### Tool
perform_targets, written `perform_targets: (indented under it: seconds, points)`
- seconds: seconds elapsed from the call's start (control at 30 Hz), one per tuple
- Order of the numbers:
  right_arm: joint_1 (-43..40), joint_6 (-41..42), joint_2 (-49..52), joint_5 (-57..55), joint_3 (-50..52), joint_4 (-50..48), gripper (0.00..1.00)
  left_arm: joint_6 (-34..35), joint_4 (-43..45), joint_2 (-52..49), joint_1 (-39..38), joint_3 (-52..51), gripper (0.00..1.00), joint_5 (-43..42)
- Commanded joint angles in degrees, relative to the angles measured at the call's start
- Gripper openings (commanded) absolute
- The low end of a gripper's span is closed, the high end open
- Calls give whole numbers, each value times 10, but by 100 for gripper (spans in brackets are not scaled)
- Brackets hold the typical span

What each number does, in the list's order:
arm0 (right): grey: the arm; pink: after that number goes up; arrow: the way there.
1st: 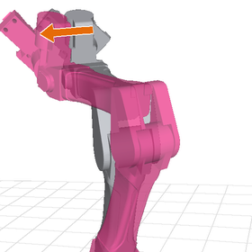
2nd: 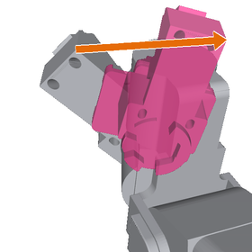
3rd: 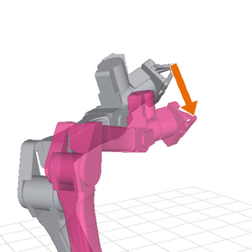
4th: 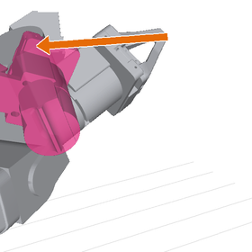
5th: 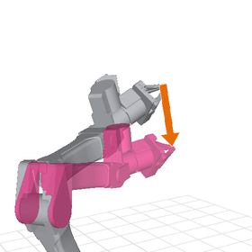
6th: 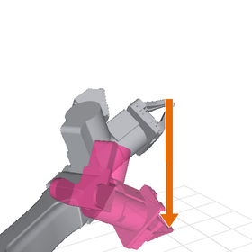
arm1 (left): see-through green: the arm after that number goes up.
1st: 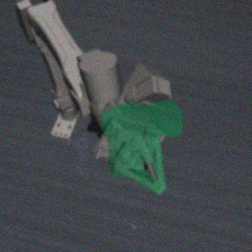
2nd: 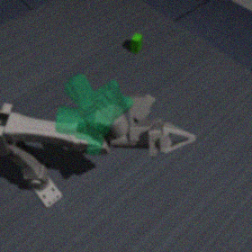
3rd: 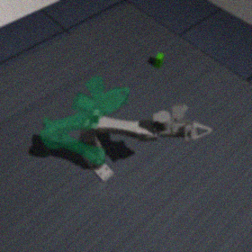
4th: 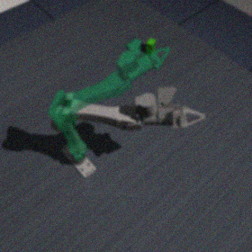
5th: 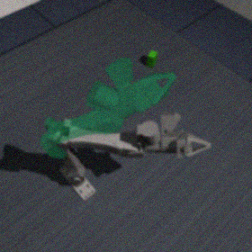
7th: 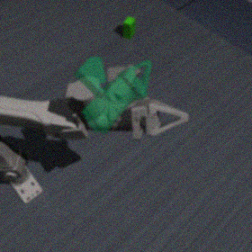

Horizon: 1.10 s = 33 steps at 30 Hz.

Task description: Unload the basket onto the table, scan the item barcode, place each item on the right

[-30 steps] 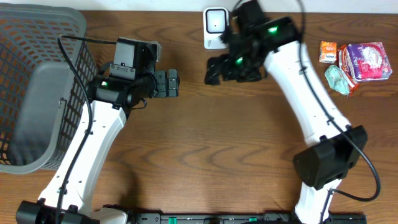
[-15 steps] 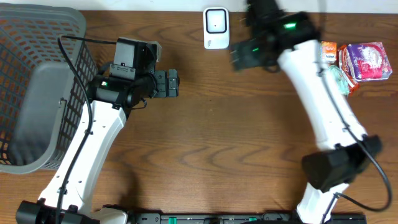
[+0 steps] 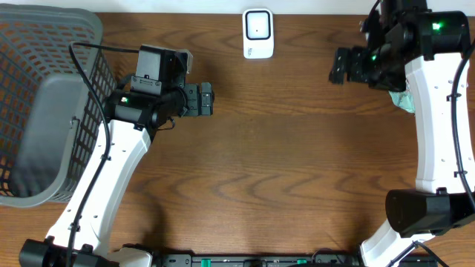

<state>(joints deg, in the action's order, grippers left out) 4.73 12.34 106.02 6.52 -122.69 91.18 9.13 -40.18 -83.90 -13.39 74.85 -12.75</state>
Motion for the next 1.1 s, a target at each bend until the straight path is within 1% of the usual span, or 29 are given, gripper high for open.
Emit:
perform_targets:
  seconds: [0.0,0.17,0.27,0.33,0.43,0.53,0.63,0.8,0.97,1.07]
  points:
    - [1,-5,0,24,5,27,99,-3,-1,0,2,3,98,3]
    - [-4,-8,-22,24,8,62,100,-3,-1,0,2,3,98,3]
    - [-1,-9,-70,23,27,62,99,-3,-1,0,2,3,98,3]
    - [2,-8,-110,1,52,61,99,-3,-1,0,2,3,98,3]
    - [6,10,-193,-36,124,61,99,-3,-1,0,2,3,98,3]
    - [6,14,-261,-35,195,61,99,-3,-1,0,2,3,98,3]
    - [6,14,-308,-17,238,60,99,-3,-1,0,2,3,98,3]
    - [6,13,-347,-19,259,61,99,-3,-1,0,2,3,98,3]
    - [6,-45,-362,-41,259,61,99,-3,-1,0,2,3,98,3]
    - [5,-42,-377,-56,259,57,99,-3,-1,0,2,3,98,3]
